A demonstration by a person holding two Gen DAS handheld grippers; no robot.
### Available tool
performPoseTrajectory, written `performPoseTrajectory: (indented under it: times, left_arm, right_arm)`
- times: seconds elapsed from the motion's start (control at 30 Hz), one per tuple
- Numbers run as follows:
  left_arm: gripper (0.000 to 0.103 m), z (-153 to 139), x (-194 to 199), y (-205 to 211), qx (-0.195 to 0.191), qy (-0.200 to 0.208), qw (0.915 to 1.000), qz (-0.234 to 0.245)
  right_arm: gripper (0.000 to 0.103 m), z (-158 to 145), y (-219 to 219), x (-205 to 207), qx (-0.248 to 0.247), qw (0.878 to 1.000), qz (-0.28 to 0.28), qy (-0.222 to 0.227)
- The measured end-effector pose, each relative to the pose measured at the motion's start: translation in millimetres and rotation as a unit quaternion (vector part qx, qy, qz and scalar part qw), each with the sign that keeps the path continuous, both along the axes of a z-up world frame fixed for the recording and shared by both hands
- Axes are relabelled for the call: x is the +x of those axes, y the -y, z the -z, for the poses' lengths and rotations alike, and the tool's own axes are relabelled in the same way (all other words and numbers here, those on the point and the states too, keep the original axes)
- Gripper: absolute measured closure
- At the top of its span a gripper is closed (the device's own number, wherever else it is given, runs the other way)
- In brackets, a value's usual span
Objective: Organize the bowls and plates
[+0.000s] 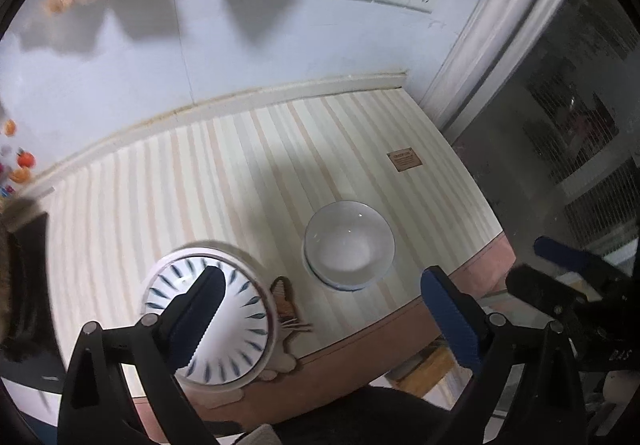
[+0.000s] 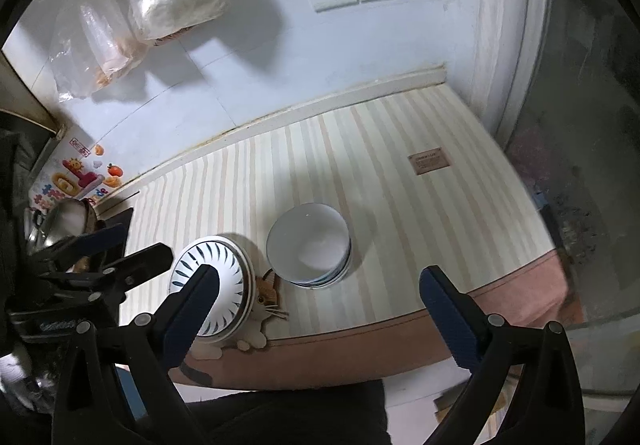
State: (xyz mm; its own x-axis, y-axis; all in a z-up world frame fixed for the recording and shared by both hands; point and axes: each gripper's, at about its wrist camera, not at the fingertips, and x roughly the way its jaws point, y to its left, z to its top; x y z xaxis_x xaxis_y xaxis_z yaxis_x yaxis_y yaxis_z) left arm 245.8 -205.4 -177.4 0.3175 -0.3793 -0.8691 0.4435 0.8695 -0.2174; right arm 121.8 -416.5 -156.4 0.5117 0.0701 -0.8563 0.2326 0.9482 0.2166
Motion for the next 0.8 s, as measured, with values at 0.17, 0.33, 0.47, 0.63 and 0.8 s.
performPoseTrajectory:
  times: [0.17, 0.33, 0.47, 0.63, 0.8]
  left_arm:
    - [0.003, 49.6, 35.0, 9.8, 0.029, -0.041, 0.9987, -0.014]
    - [0.003, 107.4, 72.5, 23.3, 0.04, -0.11, 0.9928, -0.025]
    - [0.006, 146.3, 95.5, 35.5, 0.034, -0.166, 0.9852, -0.024]
    - [0.013, 183.1, 110.9, 52.8, 0.03, -0.218, 0.9753, -0.01]
    - [0.024, 212.6, 114.7, 63.4, 0.026, -0.264, 0.9641, -0.002]
  right_arm:
    - [0.001, 49.5, 26.3, 23.3, 0.112, 0.993, -0.023, -0.017]
    - [0.001, 119.9, 51.1, 48.7, 0.207, 0.977, -0.023, -0.051]
    - [0.001, 175.0, 63.1, 68.9, 0.231, 0.969, -0.02, -0.084]
    - [0.001, 228.6, 70.7, 87.7, 0.282, 0.953, -0.023, -0.103]
    - [0.009, 266.0, 73.3, 108.4, 0.316, 0.939, -0.032, -0.127]
